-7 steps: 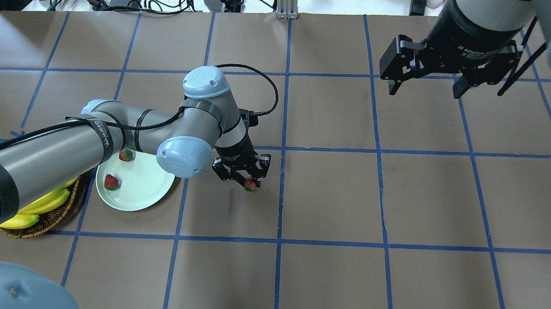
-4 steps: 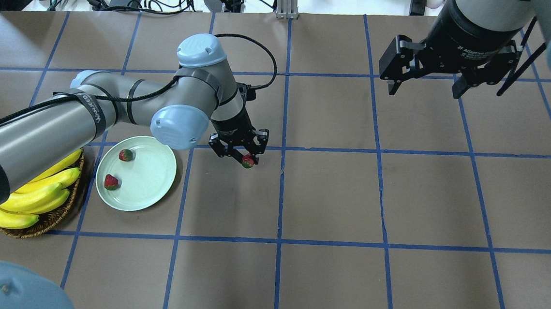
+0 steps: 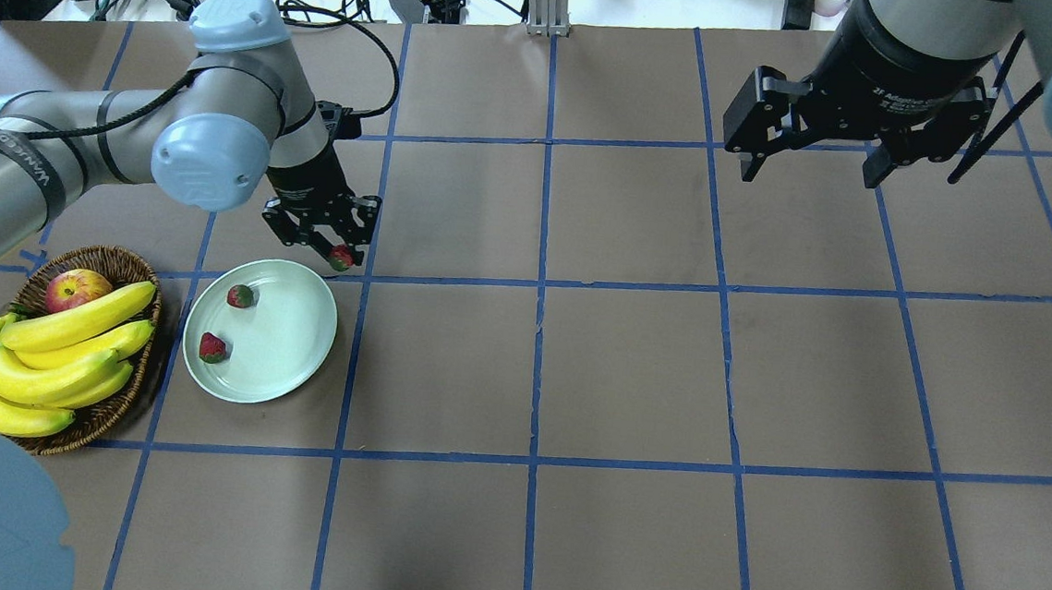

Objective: Collect all strawberries into plate
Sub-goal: 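Carry the last strawberry onto the plate and open the left gripper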

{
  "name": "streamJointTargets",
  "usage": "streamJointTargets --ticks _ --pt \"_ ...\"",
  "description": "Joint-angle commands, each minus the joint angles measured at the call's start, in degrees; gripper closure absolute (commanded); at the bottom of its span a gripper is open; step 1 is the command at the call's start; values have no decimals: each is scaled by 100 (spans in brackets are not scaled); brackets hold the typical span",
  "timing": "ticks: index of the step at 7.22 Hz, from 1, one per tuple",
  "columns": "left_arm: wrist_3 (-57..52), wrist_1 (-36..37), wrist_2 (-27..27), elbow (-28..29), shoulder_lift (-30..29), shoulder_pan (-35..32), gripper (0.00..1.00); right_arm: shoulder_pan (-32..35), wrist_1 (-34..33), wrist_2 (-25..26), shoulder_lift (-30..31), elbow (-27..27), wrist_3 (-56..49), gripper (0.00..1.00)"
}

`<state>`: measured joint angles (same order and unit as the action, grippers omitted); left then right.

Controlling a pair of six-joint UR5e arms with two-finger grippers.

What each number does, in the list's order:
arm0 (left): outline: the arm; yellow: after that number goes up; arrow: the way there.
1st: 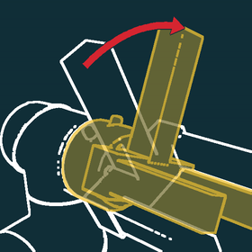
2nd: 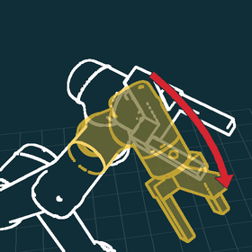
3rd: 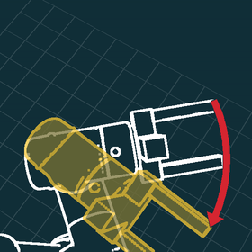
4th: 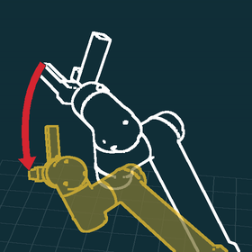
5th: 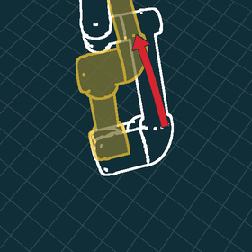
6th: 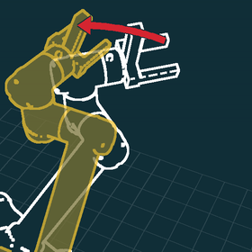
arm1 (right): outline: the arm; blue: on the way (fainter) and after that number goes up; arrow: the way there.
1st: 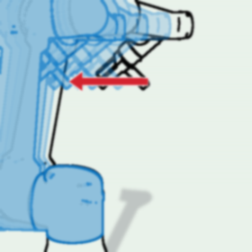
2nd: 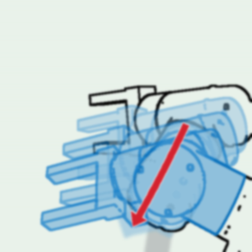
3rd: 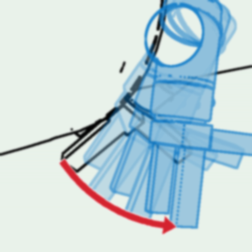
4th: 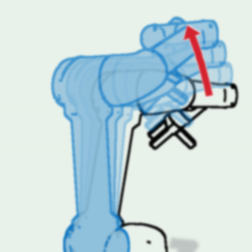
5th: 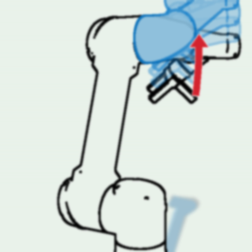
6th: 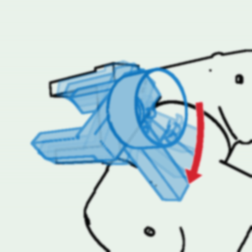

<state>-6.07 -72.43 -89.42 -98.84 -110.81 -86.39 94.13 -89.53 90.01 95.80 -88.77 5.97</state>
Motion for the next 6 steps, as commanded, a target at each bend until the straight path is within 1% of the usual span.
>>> streamJointTargets --ticks 1,2,3,4,5,6 --pt "-806 -199 -548 -187 16 437 100 0 6 -1 0 0 0 0" --pt "-974 -201 -654 -353 -1 473 100 0 -3 -1 0 0 0 0" --pt "-1097 -184 -890 -399 -63 474 100 0 -3 -1 0 0 0 0" --pt "-1081 -183 -910 -408 -81 474 100 0 -3 -1 0 0 0 0" --pt "-1063 -201 -875 -408 -81 474 89 0 -3 -1 0 0 0 0" --pt "-1072 -210 -884 -408 -81 474 48 9 6 -1 8 0 0 0"
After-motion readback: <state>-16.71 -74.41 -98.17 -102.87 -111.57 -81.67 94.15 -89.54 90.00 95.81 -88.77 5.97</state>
